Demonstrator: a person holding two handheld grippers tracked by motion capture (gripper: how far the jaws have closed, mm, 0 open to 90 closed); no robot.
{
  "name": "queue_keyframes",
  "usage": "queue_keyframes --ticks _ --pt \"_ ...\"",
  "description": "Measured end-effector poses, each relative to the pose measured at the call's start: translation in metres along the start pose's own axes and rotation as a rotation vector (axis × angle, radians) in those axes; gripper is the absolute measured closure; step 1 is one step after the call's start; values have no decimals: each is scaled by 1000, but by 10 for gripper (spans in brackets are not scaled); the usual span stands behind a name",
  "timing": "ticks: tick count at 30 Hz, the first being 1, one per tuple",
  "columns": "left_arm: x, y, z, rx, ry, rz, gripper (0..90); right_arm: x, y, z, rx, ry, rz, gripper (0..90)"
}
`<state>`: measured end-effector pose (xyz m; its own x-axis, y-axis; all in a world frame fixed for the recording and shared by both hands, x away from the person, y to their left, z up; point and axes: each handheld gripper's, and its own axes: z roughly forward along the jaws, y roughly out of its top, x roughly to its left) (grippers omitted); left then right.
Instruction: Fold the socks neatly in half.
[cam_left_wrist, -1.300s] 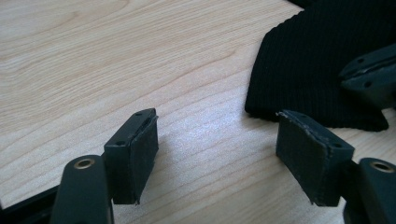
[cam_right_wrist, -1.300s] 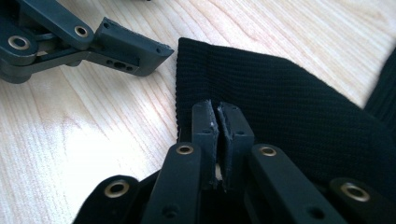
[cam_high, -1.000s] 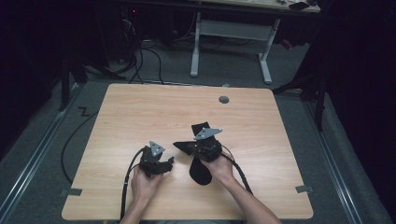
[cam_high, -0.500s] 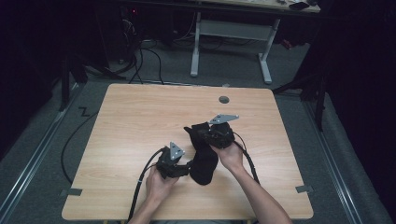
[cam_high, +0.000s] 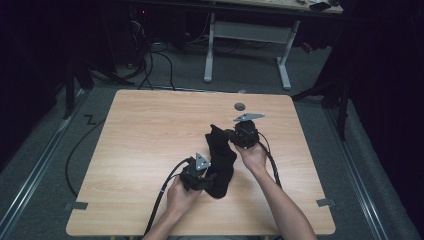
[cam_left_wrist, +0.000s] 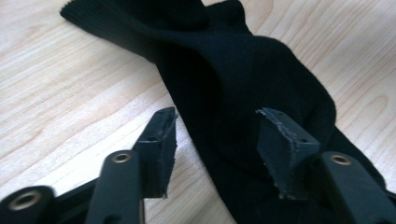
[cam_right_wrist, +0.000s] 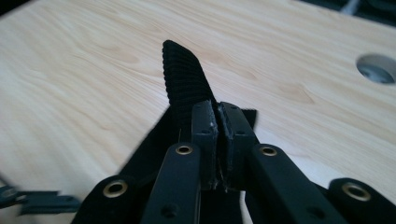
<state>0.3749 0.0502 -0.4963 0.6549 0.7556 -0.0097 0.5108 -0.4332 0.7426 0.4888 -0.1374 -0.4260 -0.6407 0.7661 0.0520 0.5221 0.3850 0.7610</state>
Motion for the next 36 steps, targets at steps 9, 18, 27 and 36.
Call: queue_keyframes --ticks 9,18,27,36 --pt "2 -1 3 8 -23 1 627 -24 -16 29 76 -81 78 684" --pt "2 0 1 5 -33 11 736 -16 -29 14 44 -75 20 669" --pt "2 0 1 10 -44 28 877 -12 -39 43 93 -49 69 642" --pt "-1 2 -3 -8 -64 42 894 -7 -37 49 127 -88 -17 893"
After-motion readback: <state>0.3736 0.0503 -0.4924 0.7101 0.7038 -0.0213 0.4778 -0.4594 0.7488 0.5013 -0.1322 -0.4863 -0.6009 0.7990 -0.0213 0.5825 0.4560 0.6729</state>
